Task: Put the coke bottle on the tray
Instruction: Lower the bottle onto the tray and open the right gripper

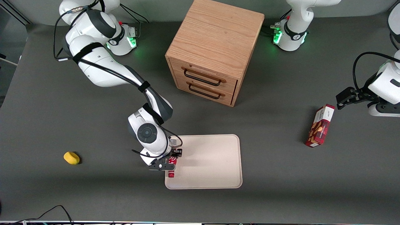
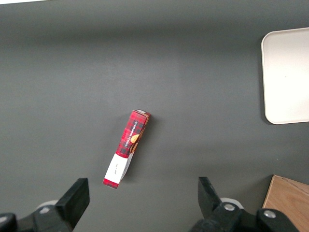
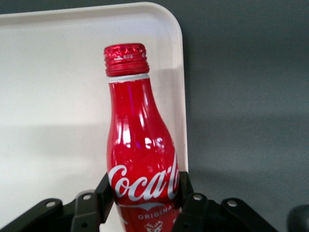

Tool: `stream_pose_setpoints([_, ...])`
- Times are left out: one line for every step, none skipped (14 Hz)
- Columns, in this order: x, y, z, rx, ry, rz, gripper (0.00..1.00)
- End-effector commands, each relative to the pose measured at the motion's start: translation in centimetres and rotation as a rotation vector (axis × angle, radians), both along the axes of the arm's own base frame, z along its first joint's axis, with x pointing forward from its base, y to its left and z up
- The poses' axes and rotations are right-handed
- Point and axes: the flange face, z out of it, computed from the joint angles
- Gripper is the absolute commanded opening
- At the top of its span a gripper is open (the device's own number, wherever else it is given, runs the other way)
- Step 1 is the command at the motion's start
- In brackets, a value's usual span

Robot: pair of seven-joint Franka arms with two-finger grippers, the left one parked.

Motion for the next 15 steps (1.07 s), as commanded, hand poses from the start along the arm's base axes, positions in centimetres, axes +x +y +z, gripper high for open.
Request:
stream_pose_setpoints([0.49,0.61,0.33,0.013,-0.016,0.020,0.11])
stream_pose_setpoints([0.49,0.65,0.31,0.015,-0.018,0.019,0.23])
stream_pose_setpoints([0.46,0.81,0.30,0.026,-0.030,0.016,0.37])
stream_pose_setpoints([0.49,0.80,0.19,0.029,-0.035,0.014,0.53])
stream_pose_setpoints([0.49,0.82,0.25,0.029,-0.037,0.017,0.70])
stream_pose_setpoints([0.32,0.85,-0.02,0.026,-0.033,0.020,0.91])
stream_pose_setpoints([0.07,0.85,-0.42,0.020,-0.030,0.024,1.00])
stream_pose_setpoints([0.05,0.88,-0.46,0.020,-0.032,0.024,1.00])
stream_pose_setpoints([0.07,0.88,-0.44,0.020,-0.034,0.025,1.00])
stream_pose_setpoints([0.12,0.82,-0.35,0.019,-0.035,0.026,1.00])
stream_pose_setpoints([0.09,0.89,-0.33,0.020,-0.035,0.026,1.00])
stream_pose_setpoints([0.12,0.82,-0.35,0.019,-0.035,0.026,1.00])
stream_pose_setpoints([0.12,0.82,-0.35,0.019,-0.035,0.026,1.00])
stream_pose_setpoints([0.09,0.89,-0.33,0.020,-0.035,0.026,1.00])
stream_pose_setpoints([0.12,0.82,-0.35,0.019,-0.035,0.026,1.00])
